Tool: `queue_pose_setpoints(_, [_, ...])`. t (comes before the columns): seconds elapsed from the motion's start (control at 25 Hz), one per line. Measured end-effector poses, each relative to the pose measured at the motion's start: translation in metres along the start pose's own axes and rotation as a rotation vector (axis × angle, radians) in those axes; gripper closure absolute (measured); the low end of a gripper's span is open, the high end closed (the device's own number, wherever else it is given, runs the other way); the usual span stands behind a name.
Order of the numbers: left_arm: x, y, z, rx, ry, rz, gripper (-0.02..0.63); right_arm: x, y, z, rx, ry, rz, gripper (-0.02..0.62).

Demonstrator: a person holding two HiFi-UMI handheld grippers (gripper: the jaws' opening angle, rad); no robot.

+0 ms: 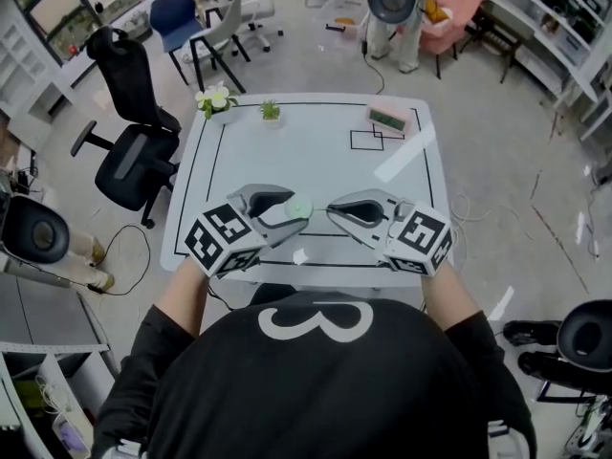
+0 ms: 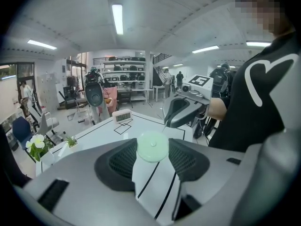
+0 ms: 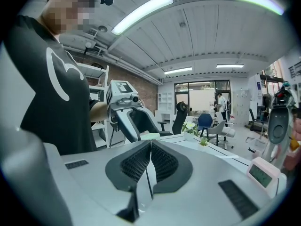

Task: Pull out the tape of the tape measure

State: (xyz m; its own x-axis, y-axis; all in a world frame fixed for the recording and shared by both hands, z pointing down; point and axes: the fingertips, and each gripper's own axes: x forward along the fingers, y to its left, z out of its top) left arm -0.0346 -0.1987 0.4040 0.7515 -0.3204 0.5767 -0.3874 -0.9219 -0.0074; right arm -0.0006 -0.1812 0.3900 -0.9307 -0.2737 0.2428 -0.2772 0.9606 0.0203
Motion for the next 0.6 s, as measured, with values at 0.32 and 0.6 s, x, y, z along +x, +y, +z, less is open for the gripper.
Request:
queue_pose_setpoints(0.32, [-0.002, 0.011, -0.001, -0.032, -0.017, 0.043, 0.393, -0.017, -0.016, -0.001, 0.03, -0.019, -0.065, 0.578])
queue_pose_setpoints(0.6, [-0.007, 0.016, 0.005, -0.017, -0.031, 0.089, 0.393, -0.036, -0.025, 0.005, 0.02, -0.03, -0.116, 0.578])
